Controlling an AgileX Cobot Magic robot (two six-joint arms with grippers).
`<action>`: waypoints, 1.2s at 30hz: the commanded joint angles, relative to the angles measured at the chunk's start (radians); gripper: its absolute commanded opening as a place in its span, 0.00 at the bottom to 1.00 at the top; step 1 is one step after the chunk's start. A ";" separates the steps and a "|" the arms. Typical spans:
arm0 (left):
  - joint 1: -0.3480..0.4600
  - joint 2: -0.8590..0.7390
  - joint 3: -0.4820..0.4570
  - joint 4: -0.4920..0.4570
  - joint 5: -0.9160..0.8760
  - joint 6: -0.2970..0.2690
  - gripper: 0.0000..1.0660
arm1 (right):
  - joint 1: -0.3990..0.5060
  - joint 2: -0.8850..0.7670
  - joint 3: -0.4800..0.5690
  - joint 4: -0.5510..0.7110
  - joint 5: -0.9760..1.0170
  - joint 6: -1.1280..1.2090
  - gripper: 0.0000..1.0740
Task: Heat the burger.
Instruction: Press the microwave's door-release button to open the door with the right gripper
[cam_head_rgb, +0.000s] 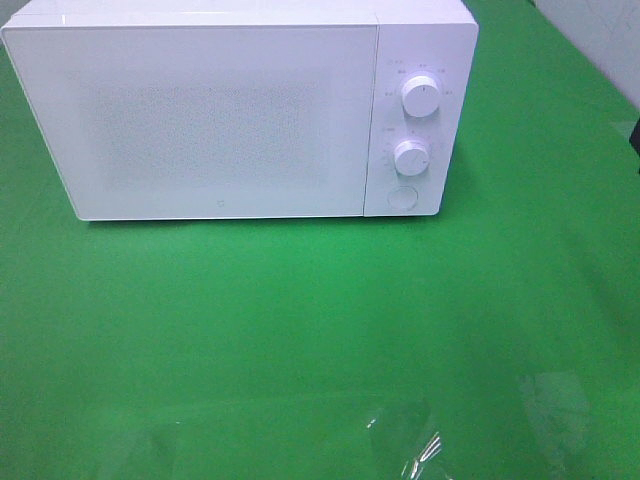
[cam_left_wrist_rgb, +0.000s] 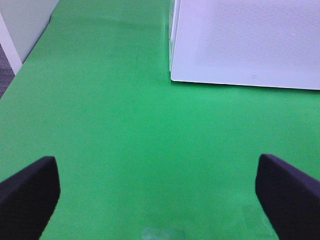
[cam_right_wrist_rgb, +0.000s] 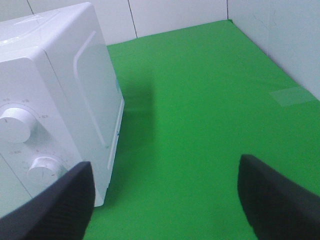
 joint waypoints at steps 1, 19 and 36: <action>0.002 -0.017 0.003 0.002 0.000 -0.006 0.93 | -0.006 0.051 0.004 0.000 -0.090 -0.007 0.71; 0.002 -0.017 0.003 0.002 0.000 -0.006 0.93 | 0.313 0.447 0.033 0.412 -0.565 -0.288 0.71; 0.002 -0.017 0.003 0.002 0.000 -0.006 0.93 | 0.700 0.643 -0.027 0.665 -0.737 -0.310 0.71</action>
